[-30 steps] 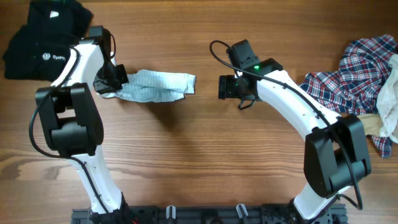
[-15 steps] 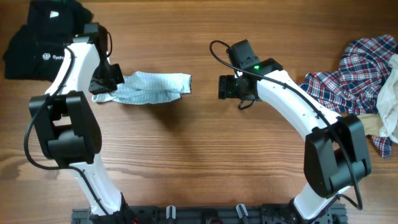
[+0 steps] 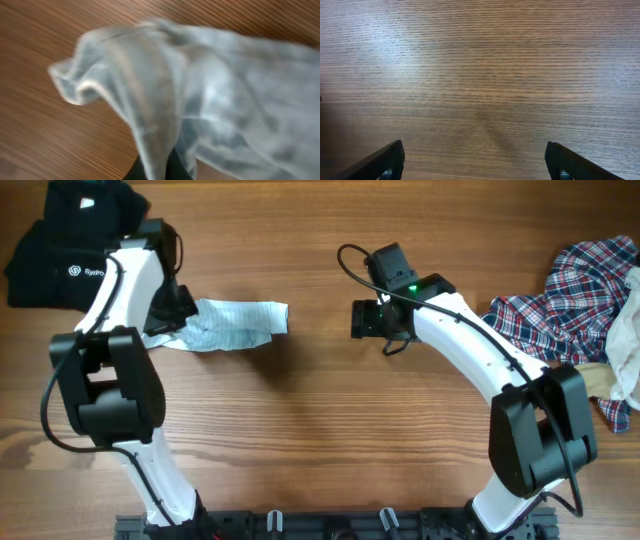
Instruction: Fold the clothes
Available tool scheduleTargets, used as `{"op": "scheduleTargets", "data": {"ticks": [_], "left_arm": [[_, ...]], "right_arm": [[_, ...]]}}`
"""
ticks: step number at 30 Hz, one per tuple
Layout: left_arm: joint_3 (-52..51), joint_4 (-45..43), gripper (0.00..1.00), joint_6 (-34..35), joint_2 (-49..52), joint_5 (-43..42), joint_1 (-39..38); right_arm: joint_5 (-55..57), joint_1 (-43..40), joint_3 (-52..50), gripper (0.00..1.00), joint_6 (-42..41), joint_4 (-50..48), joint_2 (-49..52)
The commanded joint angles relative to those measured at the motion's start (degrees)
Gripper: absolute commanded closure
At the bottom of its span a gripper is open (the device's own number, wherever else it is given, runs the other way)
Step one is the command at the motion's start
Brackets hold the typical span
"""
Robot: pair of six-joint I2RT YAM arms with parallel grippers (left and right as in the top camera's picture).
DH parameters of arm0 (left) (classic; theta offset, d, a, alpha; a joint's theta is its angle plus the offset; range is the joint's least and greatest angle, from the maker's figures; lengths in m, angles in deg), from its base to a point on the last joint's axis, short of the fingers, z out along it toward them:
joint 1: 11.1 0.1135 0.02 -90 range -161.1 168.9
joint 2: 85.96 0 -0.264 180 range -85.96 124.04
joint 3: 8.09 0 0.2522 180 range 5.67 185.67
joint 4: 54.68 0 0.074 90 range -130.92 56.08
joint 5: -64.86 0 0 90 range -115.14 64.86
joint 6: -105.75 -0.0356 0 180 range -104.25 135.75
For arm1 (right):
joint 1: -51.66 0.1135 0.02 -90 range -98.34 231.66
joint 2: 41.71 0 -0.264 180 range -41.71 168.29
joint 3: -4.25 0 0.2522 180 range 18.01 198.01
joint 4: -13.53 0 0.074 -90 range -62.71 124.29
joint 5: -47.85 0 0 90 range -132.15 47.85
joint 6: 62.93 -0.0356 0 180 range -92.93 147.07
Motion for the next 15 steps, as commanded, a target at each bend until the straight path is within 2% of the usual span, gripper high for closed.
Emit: {"op": "scheduleTargets", "data": {"ticks": [1,11,15], "left_arm": [[5.14,1.7,0.96,-2.25,-3.82,-4.92,-5.18],[36.65,11.74,0.96,-2.36,-6.97,-5.44,-21.42],[45.03,12.2,0.96,-2.93,-6.97,-5.44,-28.04]], "right_arm": [[1.01,-2.69,-0.46,0.09,-0.81,0.42,0.9],[-4.15,-8.15,-0.46,0.08,-0.11,2.47,0.87],[-11.39,-10.4,-0.46,0.07,1.25,2.36,0.5]]}}
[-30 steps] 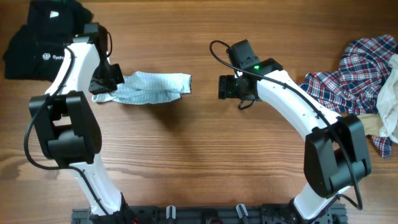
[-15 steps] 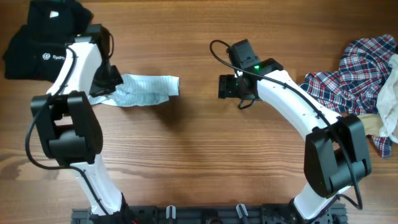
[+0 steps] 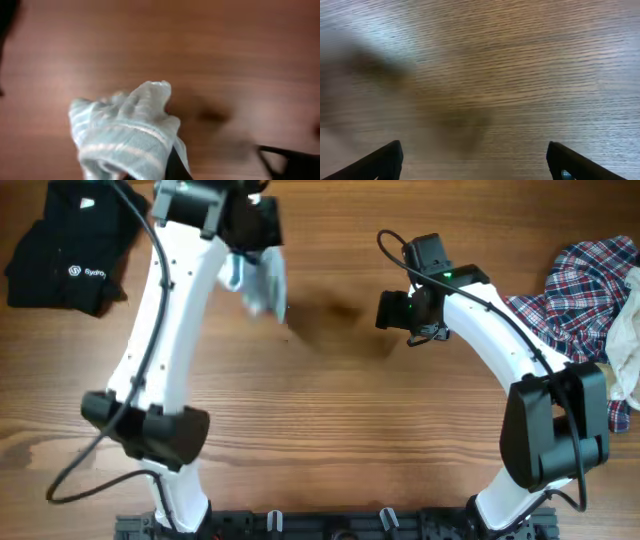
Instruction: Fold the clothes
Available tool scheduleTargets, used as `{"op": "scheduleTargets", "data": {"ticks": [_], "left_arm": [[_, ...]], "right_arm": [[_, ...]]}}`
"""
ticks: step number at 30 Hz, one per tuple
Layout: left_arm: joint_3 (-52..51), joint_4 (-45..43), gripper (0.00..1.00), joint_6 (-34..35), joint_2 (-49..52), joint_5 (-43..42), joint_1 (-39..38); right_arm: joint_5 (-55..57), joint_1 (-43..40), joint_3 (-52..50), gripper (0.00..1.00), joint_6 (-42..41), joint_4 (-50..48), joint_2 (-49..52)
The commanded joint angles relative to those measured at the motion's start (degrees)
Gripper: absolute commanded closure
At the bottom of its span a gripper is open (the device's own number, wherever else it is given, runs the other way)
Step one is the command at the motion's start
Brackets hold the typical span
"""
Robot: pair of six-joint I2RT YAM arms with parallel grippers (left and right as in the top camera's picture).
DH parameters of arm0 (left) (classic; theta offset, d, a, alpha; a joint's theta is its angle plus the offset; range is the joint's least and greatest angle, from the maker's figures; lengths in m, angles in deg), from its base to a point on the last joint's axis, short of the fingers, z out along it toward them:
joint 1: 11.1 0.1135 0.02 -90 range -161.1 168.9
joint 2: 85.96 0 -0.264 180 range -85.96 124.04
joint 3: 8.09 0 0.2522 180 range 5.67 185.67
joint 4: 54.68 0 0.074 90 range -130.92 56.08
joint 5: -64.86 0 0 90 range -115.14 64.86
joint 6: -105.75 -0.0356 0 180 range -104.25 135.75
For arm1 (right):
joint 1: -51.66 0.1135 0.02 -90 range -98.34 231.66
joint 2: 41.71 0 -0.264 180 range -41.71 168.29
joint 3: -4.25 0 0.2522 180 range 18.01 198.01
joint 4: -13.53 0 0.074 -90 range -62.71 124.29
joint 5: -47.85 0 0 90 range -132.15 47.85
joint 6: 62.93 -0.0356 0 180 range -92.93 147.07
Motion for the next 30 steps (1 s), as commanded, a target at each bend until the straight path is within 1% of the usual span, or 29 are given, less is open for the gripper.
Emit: {"op": "scheduleTargets", "data": {"ticks": [1,4,7,9,11,13,15,18,21,23,25,26,30], "left_arm": [[5.75,0.09,0.96,-1.01,-1.36,-0.66,-5.46],[5.81,-0.13,0.96,-0.81,-1.36,-1.66,-9.62],[5.81,-2.21,0.96,0.11,-1.36,-1.46,-12.46],[5.81,-4.24,0.96,0.09,-1.38,-1.46,-13.49],[5.81,-5.09,0.96,0.24,-1.38,-1.53,-13.62],[5.81,-5.62,0.96,0.37,-1.38,-1.77,-13.62],[5.81,-6.51,0.96,0.55,-1.38,-1.73,-13.84],[5.81,-7.87,0.96,0.52,-1.38,-0.76,-13.64],[5.81,-8.66,0.96,0.52,-1.36,4.31,-13.05],[5.81,-9.64,0.96,0.57,-1.36,4.96,-12.83],[5.81,-11.52,0.96,0.9,-1.36,4.96,-12.85],[5.81,-13.94,0.96,1.64,-1.36,4.96,-12.85],[5.81,-18.43,0.96,1.68,-1.36,4.98,-12.85]], "right_arm": [[-9.7,-2.6,-0.46,0.07,2.51,-0.2,0.39],[-22.77,-5.42,-0.46,0.07,5.64,-2.19,-0.79],[-35.69,-7.74,-0.46,0.07,5.18,-5.75,-1.81],[-47.25,-9.68,-0.46,0.07,2.29,-10.19,-1.86],[-54.88,-10.91,-0.48,0.07,-1.97,-14.49,-1.86],[-59.84,-10.99,-0.48,0.06,-6.25,-18.05,-1.86],[-61.75,-10.99,-0.48,0.06,-10.99,-19.63,-1.86],[-61.99,-11.06,-0.48,0.06,-15.37,-20.94,-1.86],[-62.9,-11.13,-0.48,0.06,-18.82,-22.64,-1.86],[-64.92,-11.1,-0.48,0.05,-21.66,-24.96,-1.86],[-66.84,-11.1,-0.48,0.05,-25.0,-27.23,-1.86],[-66.97,-11.1,-0.48,0.04,-27.23,-28.57,-1.86],[-66.97,-11.1,-0.48,0.03,-33.22,-32.98,-1.86]]}}
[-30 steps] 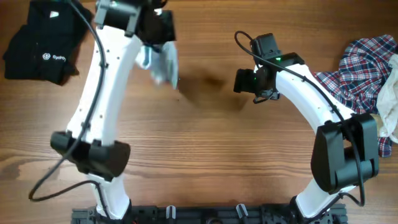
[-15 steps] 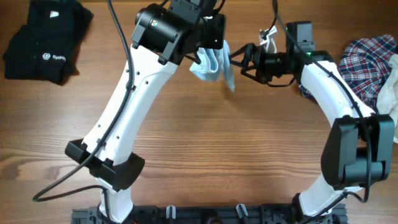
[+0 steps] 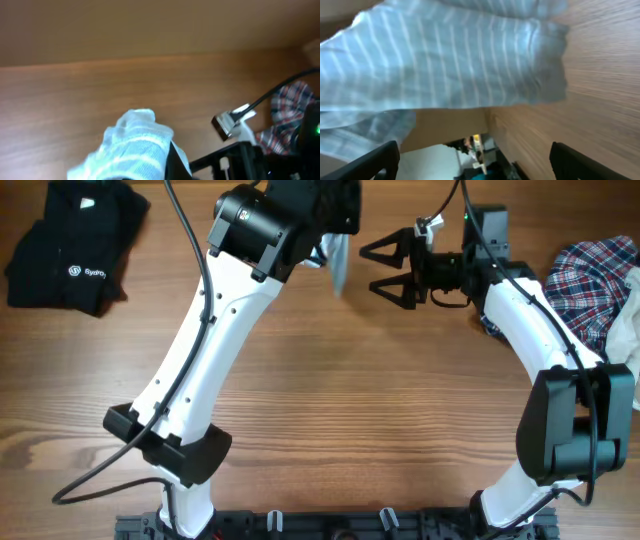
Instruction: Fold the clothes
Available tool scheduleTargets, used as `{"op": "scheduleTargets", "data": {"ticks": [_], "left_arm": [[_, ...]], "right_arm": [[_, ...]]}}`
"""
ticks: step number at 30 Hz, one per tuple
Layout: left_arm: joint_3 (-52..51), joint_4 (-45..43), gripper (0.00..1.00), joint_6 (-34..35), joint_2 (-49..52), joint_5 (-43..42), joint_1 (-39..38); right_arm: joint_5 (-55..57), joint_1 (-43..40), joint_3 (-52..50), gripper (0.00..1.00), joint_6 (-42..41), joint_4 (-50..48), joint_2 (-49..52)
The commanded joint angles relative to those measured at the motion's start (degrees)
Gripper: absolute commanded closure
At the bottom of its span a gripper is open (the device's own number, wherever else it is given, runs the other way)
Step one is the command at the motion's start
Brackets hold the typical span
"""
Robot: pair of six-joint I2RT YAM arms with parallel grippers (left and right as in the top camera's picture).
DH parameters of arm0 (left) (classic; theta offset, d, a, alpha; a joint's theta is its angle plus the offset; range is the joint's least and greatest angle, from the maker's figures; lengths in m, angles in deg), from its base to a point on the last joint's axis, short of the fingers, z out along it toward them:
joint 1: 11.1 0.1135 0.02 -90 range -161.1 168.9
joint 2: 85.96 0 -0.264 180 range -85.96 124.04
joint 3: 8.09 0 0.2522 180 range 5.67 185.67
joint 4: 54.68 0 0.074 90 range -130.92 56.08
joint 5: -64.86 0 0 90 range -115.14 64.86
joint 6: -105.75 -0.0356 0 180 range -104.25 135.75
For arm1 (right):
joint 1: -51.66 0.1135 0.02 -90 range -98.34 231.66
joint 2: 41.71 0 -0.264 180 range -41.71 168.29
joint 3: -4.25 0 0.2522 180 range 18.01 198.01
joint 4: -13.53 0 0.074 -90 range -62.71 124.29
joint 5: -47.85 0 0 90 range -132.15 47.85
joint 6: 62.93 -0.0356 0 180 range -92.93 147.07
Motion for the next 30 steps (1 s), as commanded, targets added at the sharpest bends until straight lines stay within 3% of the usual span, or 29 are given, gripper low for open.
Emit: {"op": "scheduleTargets", "data": {"ticks": [1,9,20,24,30], "left_arm": [[0.85,-3.02,0.96,1.7,-0.59,1.2,0.26],[0.85,-7.08,0.96,5.9,-0.59,-0.09,0.2],[0.85,-8.28,0.96,7.52,-0.59,-1.38,-0.81],[0.83,-6.97,0.96,6.86,-0.5,3.3,0.33],[0.63,-3.61,0.96,6.86,1.33,2.71,6.27]], "right_arm": [[-2.19,-0.02,-0.11,0.02,-8.46,-3.5,-1.62],[0.13,0.15,-0.11,0.01,-23.58,-18.73,-1.62],[4.24,4.72,-0.11,0.0,-30.62,-24.85,-1.62],[5.95,2.6,-0.11,0.0,-30.1,-25.24,-1.62],[6.91,-7.85,-0.11,0.0,-18.18,-25.42,-1.62]]}}
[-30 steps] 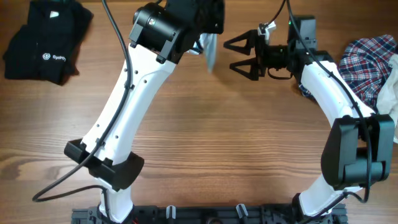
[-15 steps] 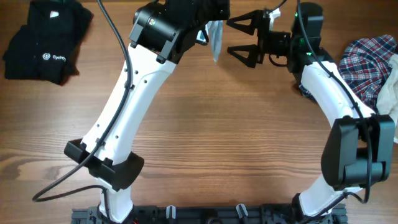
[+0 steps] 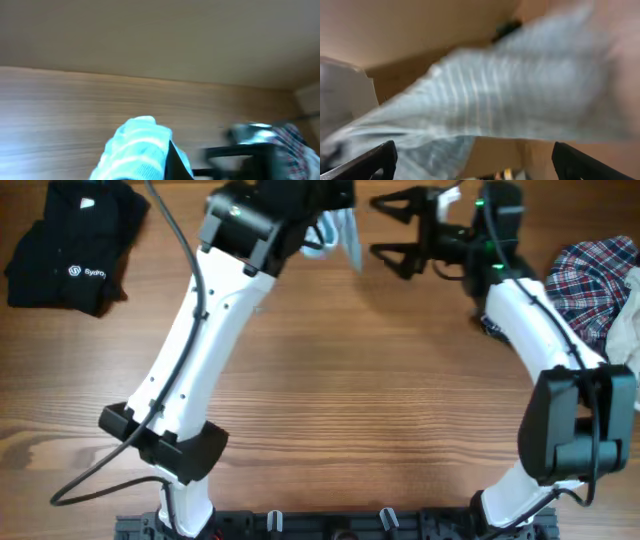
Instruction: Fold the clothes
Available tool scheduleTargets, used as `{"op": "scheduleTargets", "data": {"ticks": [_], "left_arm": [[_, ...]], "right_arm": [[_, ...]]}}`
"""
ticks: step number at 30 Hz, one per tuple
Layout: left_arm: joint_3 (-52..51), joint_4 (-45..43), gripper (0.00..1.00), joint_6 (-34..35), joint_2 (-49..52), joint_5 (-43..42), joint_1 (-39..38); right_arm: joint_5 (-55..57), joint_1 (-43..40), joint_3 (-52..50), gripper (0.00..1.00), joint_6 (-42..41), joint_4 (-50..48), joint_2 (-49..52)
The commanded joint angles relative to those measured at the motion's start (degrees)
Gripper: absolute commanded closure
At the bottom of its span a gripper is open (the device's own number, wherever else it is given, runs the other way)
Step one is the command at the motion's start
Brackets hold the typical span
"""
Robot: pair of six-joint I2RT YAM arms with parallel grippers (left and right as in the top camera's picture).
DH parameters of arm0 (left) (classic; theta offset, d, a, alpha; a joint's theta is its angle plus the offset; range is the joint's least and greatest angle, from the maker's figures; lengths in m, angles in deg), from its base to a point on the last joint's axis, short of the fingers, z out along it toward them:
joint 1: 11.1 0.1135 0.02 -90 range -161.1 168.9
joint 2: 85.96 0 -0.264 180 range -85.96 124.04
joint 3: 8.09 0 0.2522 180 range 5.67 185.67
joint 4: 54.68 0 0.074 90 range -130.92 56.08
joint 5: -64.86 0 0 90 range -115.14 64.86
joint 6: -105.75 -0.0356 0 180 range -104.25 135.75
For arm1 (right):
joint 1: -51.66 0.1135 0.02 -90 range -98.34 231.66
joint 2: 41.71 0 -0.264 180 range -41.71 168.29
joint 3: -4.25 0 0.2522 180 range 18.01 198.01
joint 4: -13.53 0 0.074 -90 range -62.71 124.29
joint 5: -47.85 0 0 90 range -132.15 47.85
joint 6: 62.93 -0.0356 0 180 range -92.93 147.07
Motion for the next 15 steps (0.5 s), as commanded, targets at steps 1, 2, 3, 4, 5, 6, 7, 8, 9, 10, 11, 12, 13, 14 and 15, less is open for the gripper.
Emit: {"op": "scheduleTargets", "data": {"ticks": [1,2,3,4,5,6,7,8,9,10,11,12,13,14,15], "left_arm": [[0.63,1.01,0.96,-0.07,2.05,-1.18,4.13],[0.63,1.27,0.96,-0.07,2.75,-2.4,4.61],[0.63,1.55,0.96,-0.07,3.45,-3.76,4.96],[0.63,1.86,0.96,-0.07,4.28,-4.96,5.2],[0.63,2.21,0.96,-0.07,5.53,-6.25,5.29],[0.63,2.6,0.96,-0.07,6.75,-7.04,5.27],[0.63,2.91,0.96,-0.07,7.91,-7.41,5.22],[0.63,3.1,0.96,-0.07,9.03,-7.37,5.18],[0.63,3.04,0.96,-0.07,9.92,-7.34,5.16],[0.63,2.73,0.96,-0.07,10.6,-7.34,5.16],[0.63,2.01,0.96,-0.07,11.19,-7.34,5.16],[0.63,0.5,0.96,-0.02,11.87,-7.41,5.16],[0.63,-0.79,0.96,0.04,12.09,-8.39,5.01],[0.63,-1.64,0.96,0.22,12.31,-10.97,4.79],[0.63,-2.19,0.96,0.33,12.31,-13.88,4.44]], "right_arm": [[0.7,-7.21,0.07,0.01,10.84,0.13,-1.51],[0.04,-9.01,0.07,0.01,13.7,0.37,-1.51],[-0.7,-10.82,0.07,0.01,16.57,0.98,-1.51],[-1.6,-12.9,0.07,0.04,19.06,2.69,-1.51],[-2.43,-14.62,0.07,0.06,21.51,4.26,-1.51],[-2.73,-16.63,0.07,0.09,24.68,6.88,-1.51],[-2.8,-18.51,0.07,0.09,27.65,10.23,-1.51],[-2.8,-20.04,0.07,0.09,30.67,13.62,-1.51],[-2.64,-21.11,0.07,0.09,33.29,16.46,-1.51],[-2.32,-21.99,0.07,0.09,35.45,19.12,-1.51],[-1.4,-22.93,0.07,0.09,38.69,22.84,-1.51],[-0.79,-23.34,0.07,0.09,40.52,24.96,-1.51],[-0.09,-23.61,0.07,0.09,42.27,27.19,-1.51],[0.46,-23.65,0.07,0.09,43.39,28.46,-1.51],[0.52,-23.65,0.07,0.09,44.39,29.38,-1.51]]}}
